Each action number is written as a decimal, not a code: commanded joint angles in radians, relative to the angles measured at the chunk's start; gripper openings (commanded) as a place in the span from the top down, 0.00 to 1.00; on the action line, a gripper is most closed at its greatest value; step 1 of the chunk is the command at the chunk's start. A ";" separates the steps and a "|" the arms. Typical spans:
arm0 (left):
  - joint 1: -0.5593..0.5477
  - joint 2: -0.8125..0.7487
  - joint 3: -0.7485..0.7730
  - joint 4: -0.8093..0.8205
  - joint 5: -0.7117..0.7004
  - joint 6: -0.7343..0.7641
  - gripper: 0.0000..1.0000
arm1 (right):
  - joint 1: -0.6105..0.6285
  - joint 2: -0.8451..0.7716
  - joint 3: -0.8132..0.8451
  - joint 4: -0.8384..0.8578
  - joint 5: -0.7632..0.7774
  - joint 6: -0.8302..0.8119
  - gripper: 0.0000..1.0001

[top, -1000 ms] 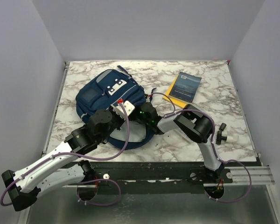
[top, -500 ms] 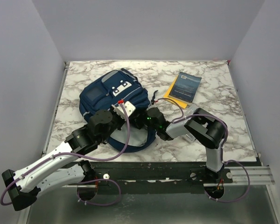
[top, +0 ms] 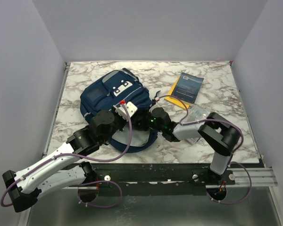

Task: Pack the student bag
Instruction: Place the book in the student bag, then pick up the book from the center of the board.

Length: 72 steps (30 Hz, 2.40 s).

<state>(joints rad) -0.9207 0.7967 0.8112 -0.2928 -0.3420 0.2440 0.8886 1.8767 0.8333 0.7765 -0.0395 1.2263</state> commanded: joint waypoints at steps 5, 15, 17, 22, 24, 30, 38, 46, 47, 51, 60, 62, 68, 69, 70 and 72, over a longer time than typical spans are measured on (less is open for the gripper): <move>-0.001 0.021 0.025 0.065 -0.079 0.006 1.00 | 0.004 -0.429 -0.210 -0.418 -0.023 -0.314 0.06; -0.001 0.040 0.038 0.058 -0.073 -0.001 1.00 | -0.014 -0.855 -0.247 -0.862 0.171 -0.602 0.00; -0.001 0.049 0.039 0.058 -0.064 -0.010 1.00 | -0.014 -0.823 -0.229 -0.849 0.099 -0.612 0.01; -0.001 0.099 0.053 0.032 -0.089 -0.030 1.00 | -0.014 -0.789 -0.231 -0.687 -0.120 -0.550 0.10; -0.001 0.121 0.064 0.021 -0.090 -0.035 1.00 | -0.014 -0.763 -0.205 -0.659 -0.166 -0.531 0.17; -0.001 0.175 0.091 -0.027 -0.214 -0.046 1.00 | -0.016 -0.831 -0.114 -0.930 0.109 -0.577 0.25; -0.002 0.189 0.095 -0.039 -0.285 -0.047 1.00 | -0.282 -0.898 0.000 -1.168 0.420 -0.729 0.10; -0.002 0.192 0.096 -0.040 -0.264 -0.047 1.00 | -0.893 -0.589 0.036 -0.917 -0.077 -0.689 0.00; -0.001 0.192 0.096 -0.040 -0.261 -0.046 1.00 | -0.924 -0.536 0.046 -0.884 -0.119 -0.674 0.00; -0.001 0.197 0.097 -0.040 -0.251 -0.046 1.00 | -0.955 -0.308 0.094 -0.728 -0.225 -0.654 0.00; -0.002 0.215 0.100 -0.041 -0.222 -0.043 1.00 | -0.997 -0.015 0.149 -0.588 -0.375 -0.571 0.09; -0.001 0.220 0.103 -0.042 -0.221 -0.040 1.00 | -0.998 0.004 0.146 -0.570 -0.369 -0.558 0.14; -0.001 0.217 0.102 -0.044 -0.218 -0.040 1.00 | -1.016 0.065 0.155 -0.548 -0.404 -0.529 0.45; -0.001 0.218 0.102 -0.044 -0.216 -0.040 1.00 | -1.022 0.072 0.151 -0.538 -0.407 -0.520 0.47; -0.002 0.218 0.103 -0.044 -0.216 -0.040 1.00 | -1.027 0.077 0.150 -0.531 -0.411 -0.513 0.49; -0.001 0.222 0.100 -0.043 -0.215 -0.041 1.00 | -1.039 0.076 0.147 -0.521 -0.424 -0.505 0.57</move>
<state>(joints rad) -0.9314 1.0145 0.8753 -0.3401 -0.5312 0.2020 -0.1268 1.9148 0.9829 0.2398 -0.4297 0.6937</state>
